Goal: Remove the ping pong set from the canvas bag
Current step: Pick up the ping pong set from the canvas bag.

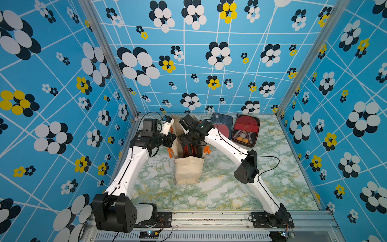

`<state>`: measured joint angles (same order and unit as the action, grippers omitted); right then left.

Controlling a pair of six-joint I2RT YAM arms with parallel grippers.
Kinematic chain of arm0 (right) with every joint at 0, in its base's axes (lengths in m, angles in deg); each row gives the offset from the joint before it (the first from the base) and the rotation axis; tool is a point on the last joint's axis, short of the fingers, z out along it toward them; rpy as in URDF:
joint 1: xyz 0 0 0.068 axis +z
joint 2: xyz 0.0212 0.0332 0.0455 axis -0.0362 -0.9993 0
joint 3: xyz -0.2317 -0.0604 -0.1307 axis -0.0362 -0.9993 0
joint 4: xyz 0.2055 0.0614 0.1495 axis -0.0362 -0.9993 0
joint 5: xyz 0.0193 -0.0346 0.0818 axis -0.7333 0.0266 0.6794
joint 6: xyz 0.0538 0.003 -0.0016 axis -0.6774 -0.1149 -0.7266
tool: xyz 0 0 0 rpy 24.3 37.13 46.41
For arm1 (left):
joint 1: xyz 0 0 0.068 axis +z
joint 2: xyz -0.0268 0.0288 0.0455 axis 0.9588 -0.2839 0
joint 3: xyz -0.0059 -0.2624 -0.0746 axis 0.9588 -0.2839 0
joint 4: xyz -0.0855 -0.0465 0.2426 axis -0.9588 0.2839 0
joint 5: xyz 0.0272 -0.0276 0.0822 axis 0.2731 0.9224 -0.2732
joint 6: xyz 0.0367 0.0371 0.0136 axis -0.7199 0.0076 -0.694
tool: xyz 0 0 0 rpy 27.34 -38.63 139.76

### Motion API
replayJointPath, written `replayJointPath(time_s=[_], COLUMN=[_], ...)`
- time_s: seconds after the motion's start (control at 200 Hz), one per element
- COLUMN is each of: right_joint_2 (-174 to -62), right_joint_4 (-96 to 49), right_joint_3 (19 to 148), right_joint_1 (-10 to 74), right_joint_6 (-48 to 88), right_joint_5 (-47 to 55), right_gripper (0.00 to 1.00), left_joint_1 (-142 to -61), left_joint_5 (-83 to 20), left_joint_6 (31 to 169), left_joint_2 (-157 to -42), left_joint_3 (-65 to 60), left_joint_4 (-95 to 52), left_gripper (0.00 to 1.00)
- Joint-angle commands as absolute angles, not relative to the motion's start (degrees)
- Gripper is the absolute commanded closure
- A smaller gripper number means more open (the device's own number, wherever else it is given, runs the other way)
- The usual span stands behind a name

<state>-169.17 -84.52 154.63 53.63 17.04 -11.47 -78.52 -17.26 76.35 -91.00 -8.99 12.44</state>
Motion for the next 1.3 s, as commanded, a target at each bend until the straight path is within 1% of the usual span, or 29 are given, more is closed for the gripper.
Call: replayJointPath(time_s=[0.0, 0.29, 0.405, 0.44, 0.585, 0.665, 0.85, 0.94, 1.079, 1.294], right_joint_2=[-170.55, -172.81, -173.36, -173.45, -174.15, -173.95, -172.77, -172.17, -170.88, -167.35], right_joint_4=[-87.85, -88.86, -89.0, -88.88, -89.64, -89.92, -89.85, -90.22, -91.51, -88.29], right_joint_3=[155.01, 154.07, 153.32, 152.85, 152.47, 152.46, 153.06, 154.17, 158.14, 159.65], right_joint_1=[55.63, 57.15, 57.62, 57.66, 58.19, 58.41, 58.51, 58.48, 59.02, 59.07], right_joint_6=[16.41, 14.94, 14.07, 13.58, 12.85, 12.66, 12.62, 12.27, 11.11, 9.83], right_joint_5=[-9.5, -8.35, -8.28, -8.19, -8.92, -9.72, -12.06, -13.54, -20.51, -24.16], right_gripper=[0.27, 0.39, 0.46, 0.5, 0.75, 0.86, 1.0, 1.0, 1.0, 1.0], left_joint_1=[-78.95, -78.87, -78.87, -78.87, -78.87, -78.87, -78.87, -78.87, -78.78, -78.77], left_joint_5=[-18.43, -19.38, -19.52, -19.4, -19.65, -19.92, -20.43, -20.76, -20.8, -20.62], left_joint_6=[75.45, 75.27, 75.38, 75.46, 75.37, 75.29, 75.16, 75.11, 75.1, 75.2], left_joint_2=[-91.62, -90.86, -90.85, -90.98, -90.94, -91.0, -90.93, -90.79, -90.77, -91.2], left_joint_3=[-8.65, -9.23, -9.13, -9.03, -8.94, -9.17, -9.07, -9.18, -9.46, -9.08], left_joint_4=[13.17, 12.83, 12.81, 12.88, 12.9, 12.81, 12.9, 12.9, 12.55, 12.81], left_gripper=[1.0, 1.0, 1.0, 1.0, 1.0, 1.0, 1.0, 1.0, 1.0, 1.0])
